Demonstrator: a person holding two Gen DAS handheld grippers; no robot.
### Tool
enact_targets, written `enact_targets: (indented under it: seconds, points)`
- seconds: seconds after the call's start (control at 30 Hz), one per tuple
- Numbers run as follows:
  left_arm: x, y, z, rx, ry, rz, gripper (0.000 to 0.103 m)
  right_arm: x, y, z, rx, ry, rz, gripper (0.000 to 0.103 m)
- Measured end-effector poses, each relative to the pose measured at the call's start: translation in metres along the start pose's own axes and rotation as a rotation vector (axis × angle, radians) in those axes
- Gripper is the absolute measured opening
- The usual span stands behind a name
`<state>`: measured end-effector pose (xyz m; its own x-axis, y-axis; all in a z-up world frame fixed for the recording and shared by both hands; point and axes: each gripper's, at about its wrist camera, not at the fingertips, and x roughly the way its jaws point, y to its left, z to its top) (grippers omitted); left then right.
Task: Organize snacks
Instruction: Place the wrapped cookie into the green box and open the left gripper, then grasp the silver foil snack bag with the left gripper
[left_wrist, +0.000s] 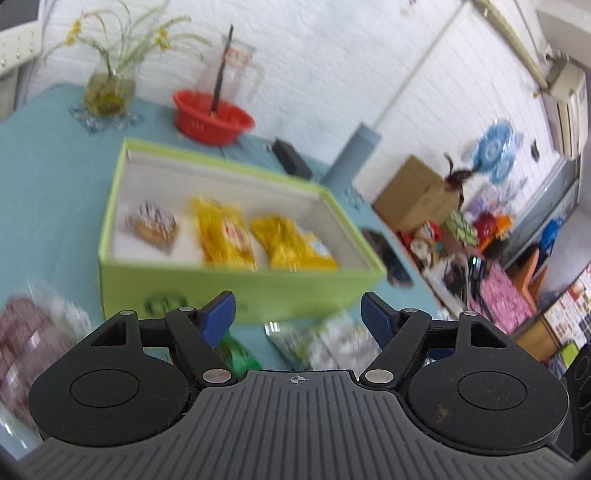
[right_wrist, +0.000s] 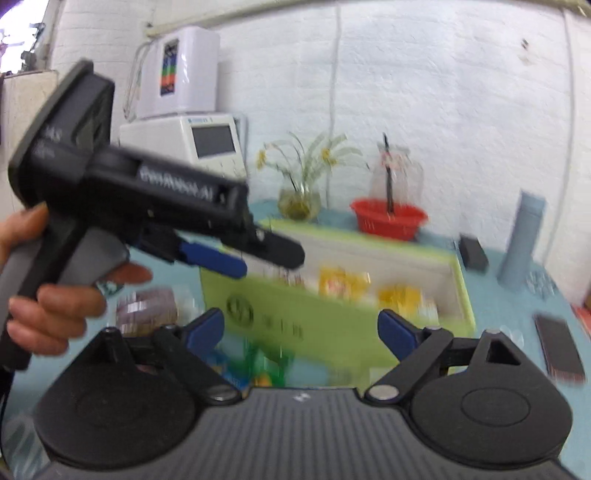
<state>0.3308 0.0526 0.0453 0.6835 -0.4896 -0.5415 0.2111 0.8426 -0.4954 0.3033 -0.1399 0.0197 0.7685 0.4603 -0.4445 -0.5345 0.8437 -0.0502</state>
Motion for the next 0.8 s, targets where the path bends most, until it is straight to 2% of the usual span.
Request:
enact_targets:
  seconds: [0.17, 0.23, 0.33, 0.47, 0.53, 0.57, 0.67, 0.73, 0.8]
  points:
    - [0.019, -0.006, -0.028, -0.079, 0.077, 0.005, 0.06, 0.005, -0.022, -0.031, 0.047, 0.074, -0.149, 0.091]
    - [0.033, -0.011, -0.024, -0.068, 0.105, -0.016, 0.061, 0.015, -0.037, -0.032, 0.094, 0.101, -0.138, 0.091]
    - [0.065, -0.016, -0.015, -0.079, 0.191, -0.022, 0.056, 0.031, -0.05, -0.036, 0.144, 0.138, -0.074, 0.091]
    - [0.103, -0.026, -0.014, -0.044, 0.269, 0.002, 0.052, 0.04, -0.055, -0.044, 0.163, 0.167, -0.059, 0.091]
    - [0.112, -0.03, -0.015, -0.042, 0.287, 0.004, 0.054, 0.042, -0.054, -0.048, 0.148, 0.171, -0.065, 0.09]
    - [0.113, -0.034, -0.017, -0.028, 0.285, 0.01, 0.054, 0.042, -0.052, -0.048, 0.126, 0.175, -0.077, 0.088]
    - [0.108, -0.043, -0.023, 0.021, 0.277, 0.011, 0.043, 0.034, -0.052, -0.049, 0.095, 0.178, -0.086, 0.075]
    - [0.102, -0.047, -0.03, 0.011, 0.285, -0.02, 0.033, 0.022, -0.056, -0.054, 0.108, 0.173, -0.088, 0.068]
    - [0.096, -0.055, -0.041, 0.004, 0.298, -0.052, 0.032, 0.006, -0.058, -0.062, 0.131, 0.165, -0.099, 0.066]
